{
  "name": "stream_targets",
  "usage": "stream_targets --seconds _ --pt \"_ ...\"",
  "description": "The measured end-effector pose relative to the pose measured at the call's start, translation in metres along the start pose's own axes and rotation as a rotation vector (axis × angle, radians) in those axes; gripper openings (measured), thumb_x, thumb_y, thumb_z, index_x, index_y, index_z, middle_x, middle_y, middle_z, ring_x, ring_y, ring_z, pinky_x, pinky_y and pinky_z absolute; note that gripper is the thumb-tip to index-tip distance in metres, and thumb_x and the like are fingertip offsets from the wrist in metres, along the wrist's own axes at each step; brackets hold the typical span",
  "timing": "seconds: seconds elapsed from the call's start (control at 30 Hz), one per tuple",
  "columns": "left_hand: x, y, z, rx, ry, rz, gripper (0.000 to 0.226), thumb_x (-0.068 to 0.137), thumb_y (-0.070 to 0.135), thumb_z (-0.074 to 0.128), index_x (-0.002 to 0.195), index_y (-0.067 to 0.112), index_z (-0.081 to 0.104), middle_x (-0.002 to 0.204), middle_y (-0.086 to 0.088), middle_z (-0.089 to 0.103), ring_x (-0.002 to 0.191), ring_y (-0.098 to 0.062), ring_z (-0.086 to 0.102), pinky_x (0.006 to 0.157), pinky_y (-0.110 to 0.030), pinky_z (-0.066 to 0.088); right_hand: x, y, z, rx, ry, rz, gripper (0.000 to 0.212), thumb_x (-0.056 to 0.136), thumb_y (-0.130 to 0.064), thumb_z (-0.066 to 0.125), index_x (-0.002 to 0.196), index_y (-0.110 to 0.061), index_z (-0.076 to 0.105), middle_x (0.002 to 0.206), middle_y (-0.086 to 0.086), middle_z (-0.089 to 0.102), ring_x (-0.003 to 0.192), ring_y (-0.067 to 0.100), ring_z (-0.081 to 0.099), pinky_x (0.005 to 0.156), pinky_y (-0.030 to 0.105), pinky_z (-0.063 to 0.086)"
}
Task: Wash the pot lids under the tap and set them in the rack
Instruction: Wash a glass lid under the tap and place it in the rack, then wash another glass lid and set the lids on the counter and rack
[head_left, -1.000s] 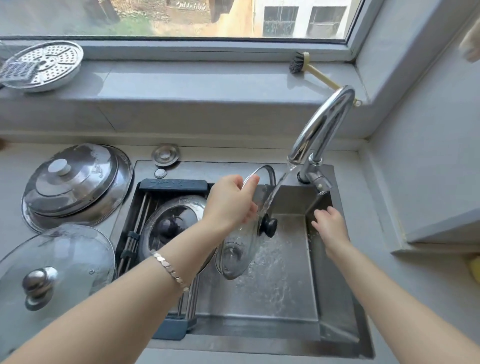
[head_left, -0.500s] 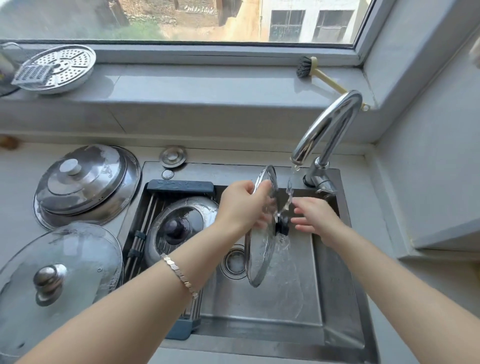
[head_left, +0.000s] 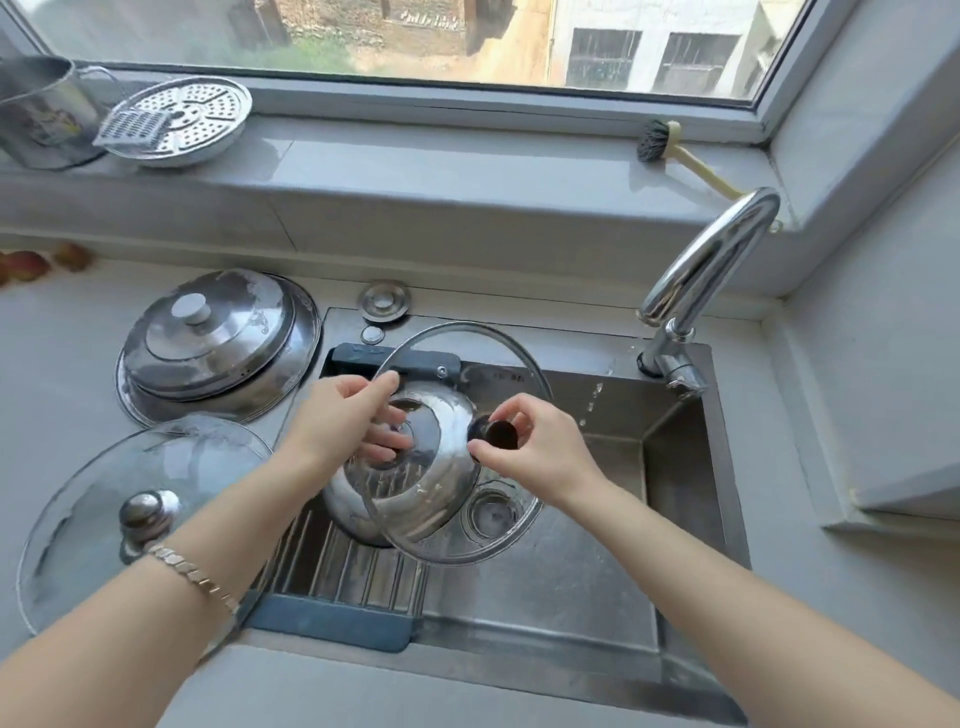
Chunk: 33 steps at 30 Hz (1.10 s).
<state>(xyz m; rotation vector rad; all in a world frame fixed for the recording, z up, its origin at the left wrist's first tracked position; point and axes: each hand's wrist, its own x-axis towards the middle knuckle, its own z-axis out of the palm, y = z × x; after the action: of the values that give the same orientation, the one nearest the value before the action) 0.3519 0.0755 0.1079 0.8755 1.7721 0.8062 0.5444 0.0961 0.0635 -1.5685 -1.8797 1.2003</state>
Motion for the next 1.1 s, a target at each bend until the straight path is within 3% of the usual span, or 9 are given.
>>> stream_targets --seconds 0.07,0.13,0.2,0.37,0.6,0.77,0.93,1.0,1.1 --pt "0.006 -0.025 -0.018 0.099 0.081 -0.031 0.020 0.093 0.020 0.054 0.081 0.004 0.058 0.083 -0.015 0.064 0.053 -0.013 0.068 0.059 -0.032 0.057 0.008 -0.010 0.015 -0.134 -0.010 -0.056 0.027 0.071 -0.035 0.073 0.086 -0.020 0.058 0.083 -0.003 0.056 0.076 0.012 0.052 0.070 0.022 0.041" --pt "0.009 -0.047 -0.034 0.231 0.148 -0.076 0.010 0.089 0.017 0.055 0.079 0.016 0.059 0.087 -0.010 0.065 0.077 -0.019 0.069 0.084 -0.042 0.055 0.017 -0.019 0.031 -0.280 -0.063 -0.102 0.029 0.073 -0.040 0.070 0.088 -0.020 0.056 0.087 -0.003 0.053 0.082 0.015 0.051 0.073 0.027 0.039" --pt "0.009 -0.064 -0.044 0.248 0.141 -0.110 0.014 0.086 0.016 0.054 0.076 0.025 0.057 0.087 -0.007 0.065 0.093 -0.027 0.065 0.091 -0.046 0.050 0.024 -0.026 0.047 -0.423 -0.131 -0.137 0.033 0.075 -0.042 0.067 0.094 -0.017 0.056 0.092 -0.002 0.053 0.088 0.018 0.054 0.074 0.029 0.038" --pt "-0.002 -0.094 -0.061 0.213 0.057 -0.149 0.016 0.089 0.015 0.051 0.078 0.024 0.058 0.089 -0.007 0.069 0.094 -0.025 0.065 0.091 -0.044 0.050 0.041 -0.039 0.089 -0.548 -0.236 -0.112 0.034 0.078 -0.035 0.066 0.100 -0.010 0.057 0.103 0.008 0.055 0.095 0.026 0.055 0.077 0.032 0.041" --pt "-0.003 -0.120 -0.089 0.162 0.029 -0.149 0.019 0.091 0.012 0.048 0.079 0.021 0.059 0.092 -0.007 0.067 0.087 -0.017 0.066 0.087 -0.040 0.051 0.052 -0.046 0.155 -0.619 -0.314 0.042 0.020 0.077 -0.024 0.064 0.074 -0.011 0.049 0.092 0.012 0.053 0.082 0.027 0.055 0.057 0.027 0.036" --pt "0.004 -0.129 -0.106 0.136 0.019 -0.143 0.022 0.091 0.009 0.047 0.076 0.021 0.058 0.083 -0.001 0.065 0.084 -0.019 0.066 0.084 -0.038 0.051 0.047 -0.044 0.185 -0.632 -0.318 0.105 0.035 0.081 -0.028 0.064 0.106 -0.007 0.053 0.114 0.014 0.053 0.103 0.032 0.056 0.080 0.034 0.043" --pt "0.011 -0.134 -0.120 0.163 0.016 -0.140 0.022 0.092 0.010 0.046 0.077 0.021 0.058 0.088 -0.005 0.067 0.084 -0.018 0.064 0.080 -0.036 0.051 0.041 -0.044 0.192 -0.614 -0.334 0.153 0.042 0.084 -0.034 0.063 0.112 -0.006 0.049 0.118 0.013 0.047 0.108 0.034 0.052 0.088 0.037 0.041" --pt "0.013 -0.139 -0.126 0.284 0.026 -0.107 0.017 0.092 0.015 0.046 0.083 0.020 0.060 0.093 -0.005 0.066 0.090 -0.020 0.064 0.082 -0.034 0.049 0.044 -0.047 0.186 -0.617 -0.378 0.150 0.035 0.085 -0.036 0.060 0.106 -0.009 0.051 0.115 0.013 0.052 0.104 0.032 0.054 0.084 0.034 0.042" --pt "0.021 -0.147 -0.144 0.932 0.098 -0.024 0.026 0.093 0.024 0.042 0.116 0.017 0.053 0.120 -0.005 0.054 0.113 -0.025 0.050 0.087 -0.033 0.042 0.050 -0.057 0.170 -0.667 -0.379 0.116 0.027 0.088 -0.035 0.053 0.103 -0.013 0.057 0.109 0.010 0.063 0.101 0.029 0.058 0.077 0.032 0.044"
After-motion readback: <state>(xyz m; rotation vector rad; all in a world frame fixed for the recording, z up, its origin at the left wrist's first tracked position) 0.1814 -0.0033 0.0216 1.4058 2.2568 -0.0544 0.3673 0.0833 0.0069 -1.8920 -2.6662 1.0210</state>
